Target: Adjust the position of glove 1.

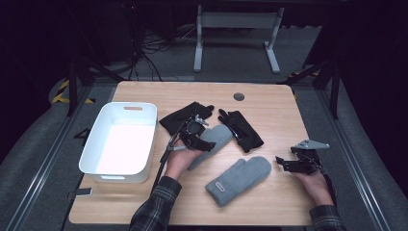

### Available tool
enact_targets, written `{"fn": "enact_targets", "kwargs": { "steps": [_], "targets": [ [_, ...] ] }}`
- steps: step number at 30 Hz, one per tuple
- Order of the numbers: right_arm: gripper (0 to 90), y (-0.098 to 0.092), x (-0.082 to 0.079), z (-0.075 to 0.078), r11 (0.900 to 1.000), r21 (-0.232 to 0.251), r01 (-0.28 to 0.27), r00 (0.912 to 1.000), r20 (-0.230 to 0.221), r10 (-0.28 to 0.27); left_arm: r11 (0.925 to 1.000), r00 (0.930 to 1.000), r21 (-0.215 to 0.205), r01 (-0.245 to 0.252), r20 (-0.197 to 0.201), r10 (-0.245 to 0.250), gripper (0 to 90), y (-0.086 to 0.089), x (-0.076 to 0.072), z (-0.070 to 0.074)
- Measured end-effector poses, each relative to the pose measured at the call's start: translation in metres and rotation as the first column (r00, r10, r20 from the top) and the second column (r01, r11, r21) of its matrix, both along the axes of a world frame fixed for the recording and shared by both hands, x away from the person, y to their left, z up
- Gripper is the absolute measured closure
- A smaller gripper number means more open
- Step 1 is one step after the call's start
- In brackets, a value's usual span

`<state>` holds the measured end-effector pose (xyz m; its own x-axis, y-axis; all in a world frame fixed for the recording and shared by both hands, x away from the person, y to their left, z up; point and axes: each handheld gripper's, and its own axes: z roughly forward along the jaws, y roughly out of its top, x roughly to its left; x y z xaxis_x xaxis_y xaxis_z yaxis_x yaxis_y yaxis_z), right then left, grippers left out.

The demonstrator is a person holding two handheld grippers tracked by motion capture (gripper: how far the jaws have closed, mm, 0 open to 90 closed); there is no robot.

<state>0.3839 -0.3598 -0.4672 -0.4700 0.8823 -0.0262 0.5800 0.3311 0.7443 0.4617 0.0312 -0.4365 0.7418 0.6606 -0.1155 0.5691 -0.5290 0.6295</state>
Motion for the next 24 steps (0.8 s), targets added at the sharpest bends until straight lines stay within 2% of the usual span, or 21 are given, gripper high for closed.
{"fn": "enact_targets", "kwargs": {
  "steps": [3, 8, 10, 15, 16, 18, 19, 24],
  "targets": [
    [20.2, 0.000, 0.000, 0.000, 1.000, 0.000, -0.001, 1.0000, 0.000, 0.001, 0.9996, 1.0000, 0.029, 0.007, -0.001, -0.007, 16.1, -0.003, 0.000, -0.006],
    [20.1, 0.000, 0.000, 0.000, 1.000, -0.001, -0.001, 1.0000, 0.000, 0.001, 0.9968, 0.9999, 0.079, 0.011, 0.002, -0.011, 16.9, -0.004, 0.001, -0.014],
    [20.2, 0.000, 0.000, 0.000, 1.000, -0.001, -0.002, 1.0000, 0.000, 0.002, 0.9969, 0.9999, 0.079, 0.005, 0.012, -0.006, 23.1, -0.002, -0.001, -0.017],
    [20.2, 0.000, 0.000, 0.000, 1.000, -0.001, -0.001, 1.0000, 0.001, 0.001, 0.9979, 1.0000, 0.064, 0.007, 0.001, -0.007, 41.8, 0.002, -0.002, -0.014],
    [20.2, 0.000, 0.000, 0.000, 1.000, -0.001, -0.001, 1.0000, 0.001, 0.001, 0.9982, 1.0000, 0.060, 0.007, 0.000, -0.007, 41.8, 0.003, -0.002, -0.013],
    [20.2, 0.000, 0.000, 0.000, 1.000, 0.000, -0.001, 1.0000, 0.000, 0.001, 0.9986, 1.0000, 0.053, 0.008, -0.003, -0.008, 52.9, 0.005, -0.002, -0.012],
    [20.2, 0.000, 0.000, 0.000, 1.000, -0.001, -0.001, 1.0000, 0.000, 0.001, 0.9989, 1.0000, 0.045, 0.009, -0.004, -0.009, 52.9, 0.006, -0.003, -0.010],
    [20.2, 0.000, 0.000, 0.000, 1.000, -0.001, -0.001, 1.0000, 0.000, 0.001, 0.9995, 0.9996, 0.022, 0.022, -0.016, -0.022, 66.6, 0.012, -0.004, -0.004]
  ]
}}
